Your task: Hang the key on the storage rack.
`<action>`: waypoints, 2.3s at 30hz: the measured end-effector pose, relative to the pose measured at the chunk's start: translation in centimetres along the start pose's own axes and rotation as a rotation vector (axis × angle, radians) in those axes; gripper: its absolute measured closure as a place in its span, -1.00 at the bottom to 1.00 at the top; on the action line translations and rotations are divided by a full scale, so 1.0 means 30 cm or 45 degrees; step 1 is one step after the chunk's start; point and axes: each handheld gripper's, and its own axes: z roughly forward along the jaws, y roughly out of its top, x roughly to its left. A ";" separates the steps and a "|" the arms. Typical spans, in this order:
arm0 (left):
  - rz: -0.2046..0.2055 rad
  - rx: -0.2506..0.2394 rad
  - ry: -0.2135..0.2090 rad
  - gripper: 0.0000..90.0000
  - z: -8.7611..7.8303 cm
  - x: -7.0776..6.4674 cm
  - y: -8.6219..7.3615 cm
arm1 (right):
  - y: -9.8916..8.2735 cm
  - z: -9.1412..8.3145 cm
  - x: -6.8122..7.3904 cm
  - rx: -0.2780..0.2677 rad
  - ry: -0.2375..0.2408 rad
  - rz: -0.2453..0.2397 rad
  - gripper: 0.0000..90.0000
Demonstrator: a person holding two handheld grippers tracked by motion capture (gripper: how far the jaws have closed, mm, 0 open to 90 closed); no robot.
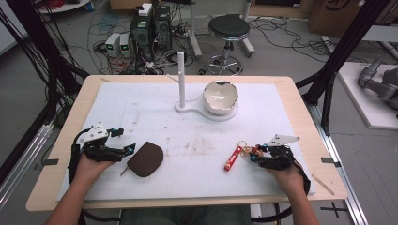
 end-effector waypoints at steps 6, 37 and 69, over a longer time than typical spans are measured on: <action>-0.004 -0.007 0.003 -0.62 0.000 0.004 0.000 | 0.033 -0.032 0.016 -0.086 -0.002 -0.003 0.18; -0.012 -0.037 0.027 -0.62 -0.023 0.013 0.007 | 0.393 -0.218 0.060 -0.335 -0.024 -0.161 0.18; -0.008 -0.050 0.034 -0.62 -0.060 0.005 -0.003 | 0.703 -0.053 0.106 -0.321 0.164 -0.310 0.18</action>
